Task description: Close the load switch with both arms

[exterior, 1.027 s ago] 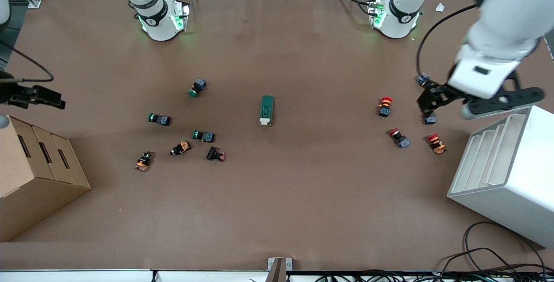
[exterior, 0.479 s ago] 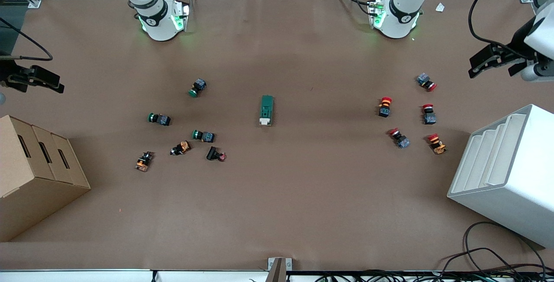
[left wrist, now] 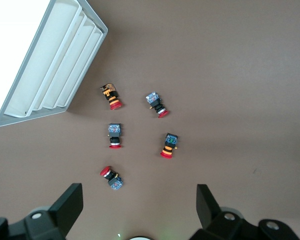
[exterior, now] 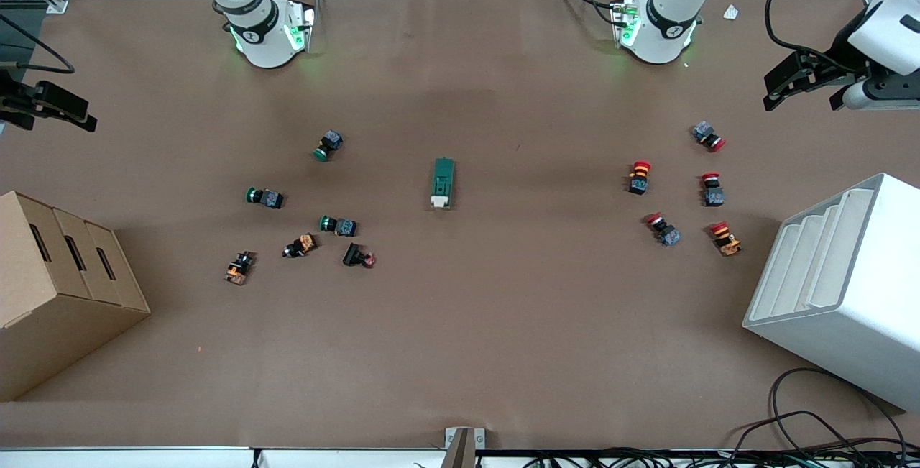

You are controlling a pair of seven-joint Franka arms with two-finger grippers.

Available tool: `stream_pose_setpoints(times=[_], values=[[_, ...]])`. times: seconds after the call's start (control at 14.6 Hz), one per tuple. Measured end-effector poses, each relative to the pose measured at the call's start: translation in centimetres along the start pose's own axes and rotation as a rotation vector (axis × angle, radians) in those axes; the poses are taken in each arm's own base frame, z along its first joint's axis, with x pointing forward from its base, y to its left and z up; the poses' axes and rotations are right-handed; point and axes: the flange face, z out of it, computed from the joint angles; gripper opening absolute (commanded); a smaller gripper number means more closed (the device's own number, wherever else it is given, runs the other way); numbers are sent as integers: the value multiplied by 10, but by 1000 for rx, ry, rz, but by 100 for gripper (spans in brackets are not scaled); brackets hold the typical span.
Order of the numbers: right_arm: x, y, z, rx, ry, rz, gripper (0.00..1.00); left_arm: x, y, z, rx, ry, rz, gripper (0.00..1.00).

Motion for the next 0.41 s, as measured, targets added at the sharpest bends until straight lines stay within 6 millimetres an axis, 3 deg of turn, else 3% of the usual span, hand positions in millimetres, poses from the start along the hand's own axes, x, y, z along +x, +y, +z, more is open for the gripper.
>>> stream_pose_setpoints(times=[0.41], values=[[-14, -3, -15, 1, 16, -6, 100, 0, 0, -1, 0, 5, 9, 100]])
